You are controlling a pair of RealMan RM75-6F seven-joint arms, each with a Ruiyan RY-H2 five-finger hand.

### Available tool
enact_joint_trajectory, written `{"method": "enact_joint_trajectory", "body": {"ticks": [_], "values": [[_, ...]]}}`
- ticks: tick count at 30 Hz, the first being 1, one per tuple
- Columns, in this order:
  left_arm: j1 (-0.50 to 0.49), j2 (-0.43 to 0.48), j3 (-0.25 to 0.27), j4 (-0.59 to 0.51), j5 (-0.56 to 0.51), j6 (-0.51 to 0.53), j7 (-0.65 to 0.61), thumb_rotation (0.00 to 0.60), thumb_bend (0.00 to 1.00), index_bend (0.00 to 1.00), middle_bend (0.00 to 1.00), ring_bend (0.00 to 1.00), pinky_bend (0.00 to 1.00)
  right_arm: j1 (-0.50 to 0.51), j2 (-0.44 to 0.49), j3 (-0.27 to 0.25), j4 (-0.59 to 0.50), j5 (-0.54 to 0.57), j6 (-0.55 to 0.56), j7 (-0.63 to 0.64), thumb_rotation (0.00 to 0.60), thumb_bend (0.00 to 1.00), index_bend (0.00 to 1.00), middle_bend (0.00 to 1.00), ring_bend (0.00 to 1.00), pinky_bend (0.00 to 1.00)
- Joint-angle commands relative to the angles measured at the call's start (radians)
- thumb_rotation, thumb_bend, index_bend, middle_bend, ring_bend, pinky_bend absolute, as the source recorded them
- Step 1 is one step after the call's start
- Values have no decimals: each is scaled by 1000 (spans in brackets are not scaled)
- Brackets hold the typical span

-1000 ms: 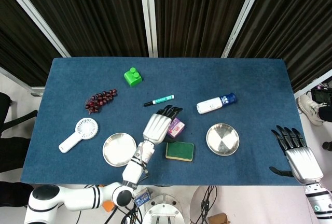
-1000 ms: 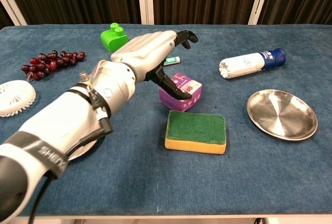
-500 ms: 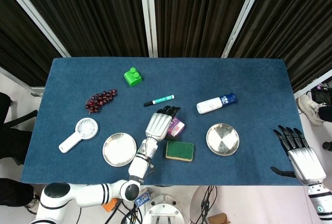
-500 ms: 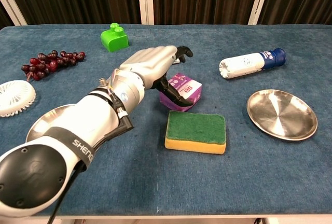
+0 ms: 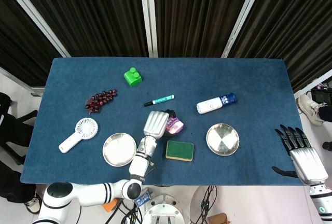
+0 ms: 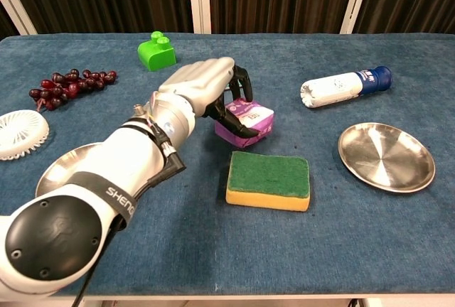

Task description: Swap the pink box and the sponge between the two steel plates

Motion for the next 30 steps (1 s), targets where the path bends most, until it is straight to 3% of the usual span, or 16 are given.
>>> {"method": "enact_joint_trajectory", "body": {"ticks": [1,7,11,13,17,21,27,30], "values": [[20,38,21,-55,49,41,-31,600,462,577,634,710,715,0,-2,0,0,1,-3,-5,522,120,0,0,0,0],[116,227,123,-328,132,125,10,600,501,581,640,717,716,-2,-5,1,-2,3,-6,-19,522,120,0,0,0,0],[208,399,241,-510,189,184,40,600,488,581,640,717,716,-6,-6,2,-6,5,-1,-28,520,120,0,0,0,0],[242,451,288,-543,216,206,29,600,485,581,639,716,716,-7,-9,3,-8,6,-2,-34,521,119,0,0,0,0],[304,516,365,-542,259,232,-38,600,478,581,639,715,716,-8,-14,0,-17,1,-4,-54,521,120,0,0,0,0],[343,533,408,-486,285,238,-100,600,457,581,636,709,716,-10,-19,-4,-21,-8,-3,-70,522,120,0,0,0,0],[375,536,419,-414,298,234,-156,600,434,579,624,690,703,-9,-22,-5,-22,-10,-10,-81,521,120,0,0,0,0],[384,547,429,-404,312,223,-179,600,333,521,553,592,630,-7,-26,-5,-21,-9,-16,-89,521,120,0,0,0,0]]}}
